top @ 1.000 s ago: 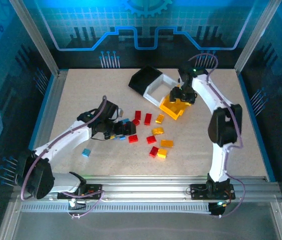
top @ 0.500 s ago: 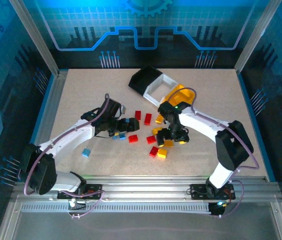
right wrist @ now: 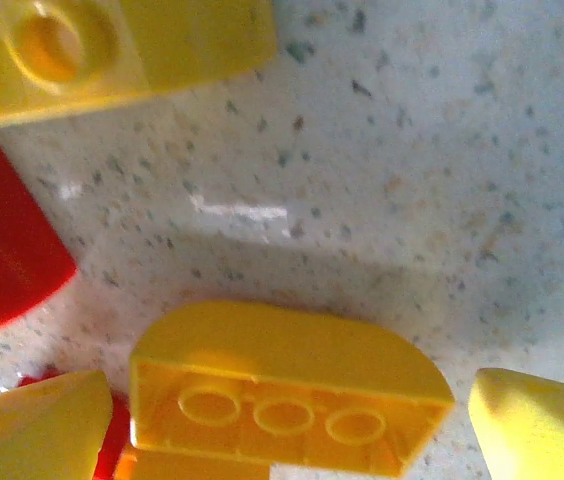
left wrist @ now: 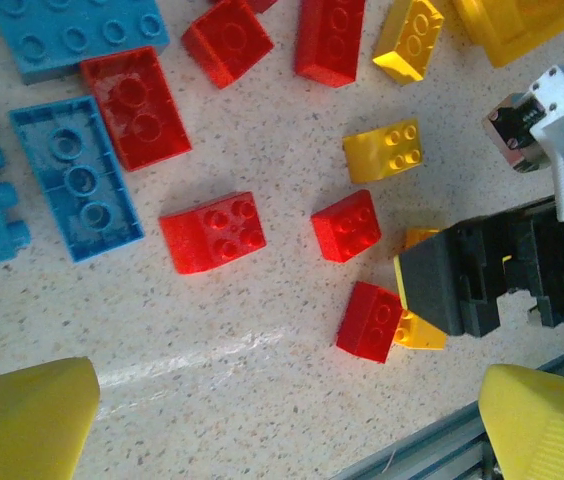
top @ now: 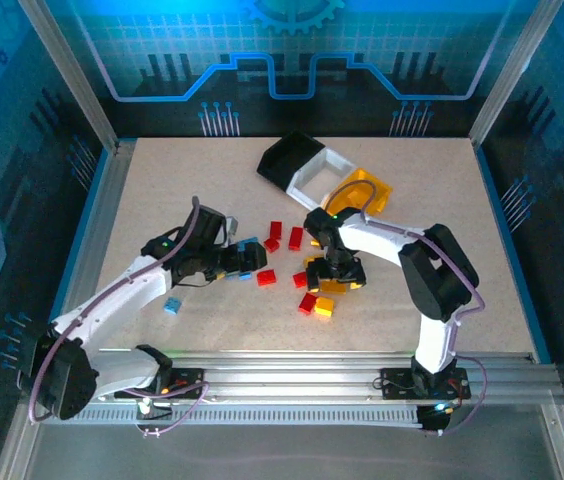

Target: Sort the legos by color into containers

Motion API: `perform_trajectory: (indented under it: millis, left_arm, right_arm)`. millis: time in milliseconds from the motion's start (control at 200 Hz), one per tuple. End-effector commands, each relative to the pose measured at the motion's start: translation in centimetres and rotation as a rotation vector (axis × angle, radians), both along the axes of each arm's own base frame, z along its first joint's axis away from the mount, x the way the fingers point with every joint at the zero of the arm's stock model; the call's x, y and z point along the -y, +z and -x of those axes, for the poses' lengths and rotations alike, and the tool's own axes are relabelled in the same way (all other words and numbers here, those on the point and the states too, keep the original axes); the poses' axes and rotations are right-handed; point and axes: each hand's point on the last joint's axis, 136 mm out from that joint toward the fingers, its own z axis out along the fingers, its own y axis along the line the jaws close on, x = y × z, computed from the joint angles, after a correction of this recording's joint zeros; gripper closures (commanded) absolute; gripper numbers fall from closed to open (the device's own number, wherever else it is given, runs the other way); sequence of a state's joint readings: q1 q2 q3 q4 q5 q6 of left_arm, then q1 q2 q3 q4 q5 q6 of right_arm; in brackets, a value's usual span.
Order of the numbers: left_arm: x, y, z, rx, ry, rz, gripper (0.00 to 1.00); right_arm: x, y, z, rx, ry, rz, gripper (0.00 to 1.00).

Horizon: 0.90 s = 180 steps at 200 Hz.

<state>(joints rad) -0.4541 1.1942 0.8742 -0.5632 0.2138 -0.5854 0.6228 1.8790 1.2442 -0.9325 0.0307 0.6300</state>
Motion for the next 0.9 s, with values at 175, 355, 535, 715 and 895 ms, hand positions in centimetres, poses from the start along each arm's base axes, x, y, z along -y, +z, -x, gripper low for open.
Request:
perform_trajectory:
  millis: [175, 355, 535, 715, 895]
  left_arm:
    - [-1.3, -0.4, 0.6, -0.02, 0.034, -0.015, 0.01]
    - [-1.0, -0.6, 0.3, -0.027, 0.04, -0.004, 0.01]
    - [-0.7, -0.7, -0.2, -0.028, 0.044, 0.006, 0.01]
    - [-0.5, -0.7, -0.3, -0.033, 0.037, 0.012, 0.01]
    - [-0.6, -0.6, 0.3, -0.048, 0.031, 0.008, 0.01]
  right_arm:
    - [0.1, -1.0, -0.6, 0.014, -0.034, 0.023, 0.27]
    - [1.0, 0.2, -0.8, 0.044, -0.036, 0.035, 0.35]
    - [2.1, 3.5, -2.1, 0.109, -0.063, 0.012, 0.42]
    - [3.6, 8.1, -5.9, 0.205, -0.098, -0.033, 0.42]
    - [5.9, 10.7, -12.9, 0.273, -0.149, -0.057, 0.42]
